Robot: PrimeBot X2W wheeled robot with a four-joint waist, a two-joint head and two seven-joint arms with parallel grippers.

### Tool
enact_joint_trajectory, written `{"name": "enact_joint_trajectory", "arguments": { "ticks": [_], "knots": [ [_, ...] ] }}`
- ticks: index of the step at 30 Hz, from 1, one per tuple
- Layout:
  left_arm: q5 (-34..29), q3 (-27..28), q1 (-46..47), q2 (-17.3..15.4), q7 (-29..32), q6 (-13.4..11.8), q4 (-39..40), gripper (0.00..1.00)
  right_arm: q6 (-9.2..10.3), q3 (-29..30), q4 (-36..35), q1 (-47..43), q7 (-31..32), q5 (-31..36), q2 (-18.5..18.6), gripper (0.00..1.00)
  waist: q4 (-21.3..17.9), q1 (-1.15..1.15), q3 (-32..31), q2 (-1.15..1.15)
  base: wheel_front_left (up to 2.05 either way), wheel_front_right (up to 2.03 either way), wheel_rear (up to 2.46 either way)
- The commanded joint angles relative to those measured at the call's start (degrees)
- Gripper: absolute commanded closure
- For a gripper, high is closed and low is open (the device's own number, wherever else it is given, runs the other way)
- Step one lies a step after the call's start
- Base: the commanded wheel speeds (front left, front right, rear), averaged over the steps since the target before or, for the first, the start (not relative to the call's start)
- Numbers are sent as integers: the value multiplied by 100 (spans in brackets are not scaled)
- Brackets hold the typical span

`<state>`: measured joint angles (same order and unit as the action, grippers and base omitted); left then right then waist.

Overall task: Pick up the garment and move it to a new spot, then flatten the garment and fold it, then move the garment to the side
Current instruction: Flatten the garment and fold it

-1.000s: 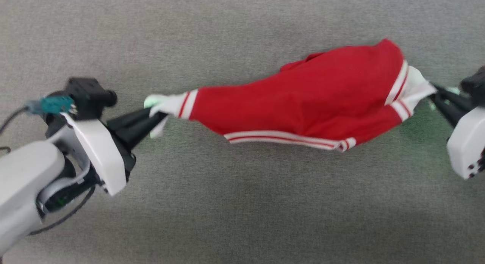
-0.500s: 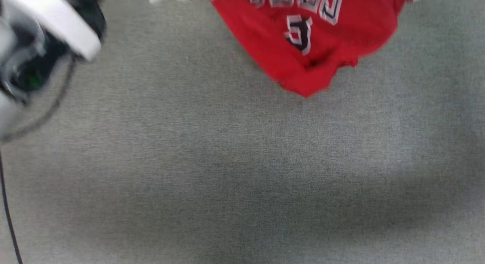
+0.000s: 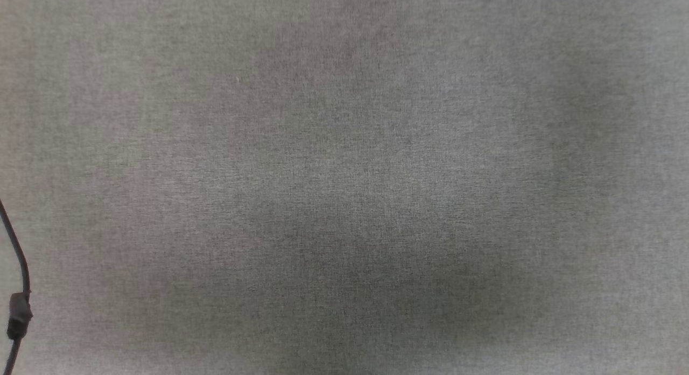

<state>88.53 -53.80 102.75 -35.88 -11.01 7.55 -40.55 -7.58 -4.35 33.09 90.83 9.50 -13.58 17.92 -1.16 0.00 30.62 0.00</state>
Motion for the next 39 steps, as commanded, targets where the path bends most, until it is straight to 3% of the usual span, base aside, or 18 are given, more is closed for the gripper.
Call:
{"name": "enact_joint_trajectory", "arguments": {
  "ticks": [1, 5, 8, 17, 22, 26, 39],
  "knots": [
    [38, -30, -66, 31, 86, -13, 34, 100, 17, -49, 93, -44, -45, 34, 17, 100, 3, 0, -108, 0, 0, 0, 0],
    [224, -275, -604, -132, 641, -13, 481, 100, 16, -388, 308, -380, -19, -124, 168, 100, 23, 0, -245, 0, 0, 0, 0],
    [354, -513, -1267, -450, 1057, -13, 1050, 100, 16, -737, 228, -951, 136, -370, 382, 100, 34, 0, -320, 0, 0, 0, 0],
    [879, -1010, -3724, -1213, 1294, -13, 2529, 100, 17, -1285, -1064, -3810, 839, -1274, 1264, 100, 139, 0, -605, 0, 0, 0, 0],
    [839, -1147, -4765, -1571, 1070, -13, 3144, 100, 17, -996, -2250, -5419, 1464, -1606, 1590, 100, 153, 0, -799, 0, 0, 0, 0],
    [777, -1224, -5457, -1854, 819, -13, 3591, 100, 17, -555, -3272, -6553, 2071, -1715, 1622, 100, 142, 0, -958, 0, 0, 0, 0],
    [487, -1532, -6961, -2848, 276, -13, 5021, 100, 16, 736, -5795, -9496, 4074, -2069, 1184, 100, 199, 0, -1128, 0, 0, 0, 0]
  ]
}}
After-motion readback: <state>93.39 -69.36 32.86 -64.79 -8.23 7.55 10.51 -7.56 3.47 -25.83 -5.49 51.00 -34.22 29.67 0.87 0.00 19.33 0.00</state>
